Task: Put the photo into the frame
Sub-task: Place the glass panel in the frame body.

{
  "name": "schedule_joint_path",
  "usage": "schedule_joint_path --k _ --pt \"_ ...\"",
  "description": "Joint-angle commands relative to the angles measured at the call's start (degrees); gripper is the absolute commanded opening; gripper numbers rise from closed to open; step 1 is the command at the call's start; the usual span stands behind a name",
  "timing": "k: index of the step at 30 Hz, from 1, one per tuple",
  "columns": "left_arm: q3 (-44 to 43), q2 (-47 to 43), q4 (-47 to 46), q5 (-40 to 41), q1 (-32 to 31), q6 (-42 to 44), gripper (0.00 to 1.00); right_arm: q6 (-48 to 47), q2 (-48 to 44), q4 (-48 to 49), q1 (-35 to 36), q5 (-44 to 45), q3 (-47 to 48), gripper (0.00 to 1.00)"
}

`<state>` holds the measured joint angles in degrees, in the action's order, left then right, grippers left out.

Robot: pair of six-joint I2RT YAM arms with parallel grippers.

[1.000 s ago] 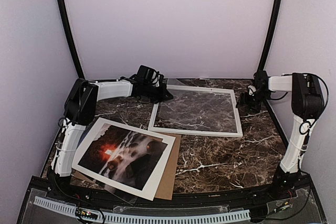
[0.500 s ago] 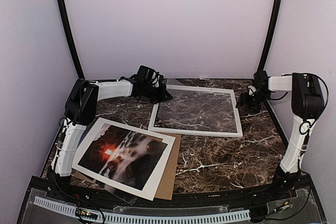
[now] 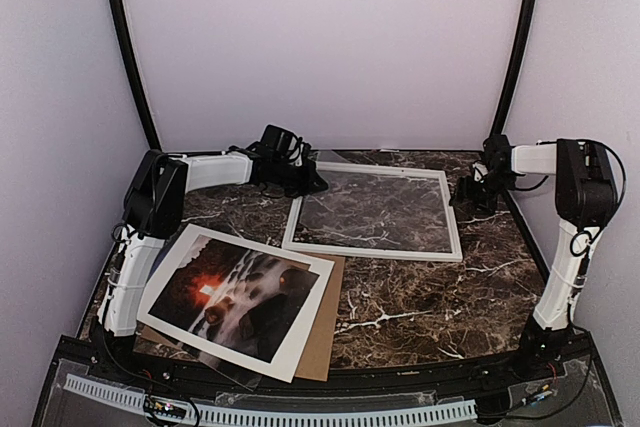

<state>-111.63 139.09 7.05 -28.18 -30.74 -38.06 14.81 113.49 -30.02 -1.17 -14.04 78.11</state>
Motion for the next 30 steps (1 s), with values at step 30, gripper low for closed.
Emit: schedule_joint_path --k 30 --pt "-1.8 -0.4 3.5 0.3 0.4 1.7 0.00 -0.7 0.7 -0.3 0.4 -0.1 2.1 0.76"
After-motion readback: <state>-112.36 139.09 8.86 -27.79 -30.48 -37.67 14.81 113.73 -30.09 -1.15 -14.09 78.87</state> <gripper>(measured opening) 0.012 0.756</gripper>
